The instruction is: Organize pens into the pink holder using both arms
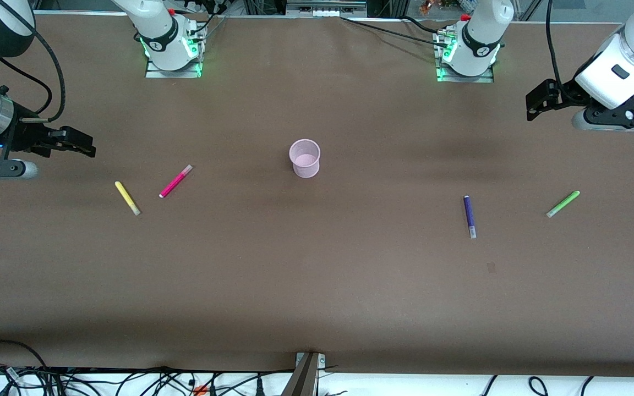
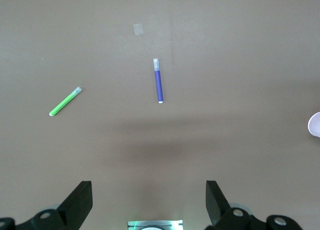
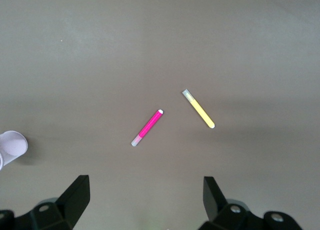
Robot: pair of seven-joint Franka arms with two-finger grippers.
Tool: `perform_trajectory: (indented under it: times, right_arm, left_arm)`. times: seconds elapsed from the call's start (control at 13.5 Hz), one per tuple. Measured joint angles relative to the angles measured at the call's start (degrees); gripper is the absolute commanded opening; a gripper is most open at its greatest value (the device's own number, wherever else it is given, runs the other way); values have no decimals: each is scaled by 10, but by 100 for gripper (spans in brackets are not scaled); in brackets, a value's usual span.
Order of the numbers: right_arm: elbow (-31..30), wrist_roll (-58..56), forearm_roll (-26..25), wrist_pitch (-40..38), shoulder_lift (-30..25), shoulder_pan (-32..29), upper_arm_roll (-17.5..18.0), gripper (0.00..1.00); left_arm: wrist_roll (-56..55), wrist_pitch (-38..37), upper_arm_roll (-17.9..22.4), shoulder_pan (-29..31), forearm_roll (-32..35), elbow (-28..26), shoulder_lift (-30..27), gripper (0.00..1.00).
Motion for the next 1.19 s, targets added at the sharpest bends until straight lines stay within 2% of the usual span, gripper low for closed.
perform_trajectory:
  times: [0.3,0.67,1.04,1.19]
  right_arm:
    - [-62,94,0,33,9,0,3,100]
    - [-180,110,0,119,46,0,9,99]
    - [-301,127,1,331,66,0,9,99]
    - [-339,142,1,376,76,0,9,99]
  left_arm:
    - [0,0,0,0,0,0,0,100]
    - [0,0,0,0,0,0,0,100]
    - [0,-3,0,0,0,0,0,100]
    - [0,-4,0,0,0,0,0,100]
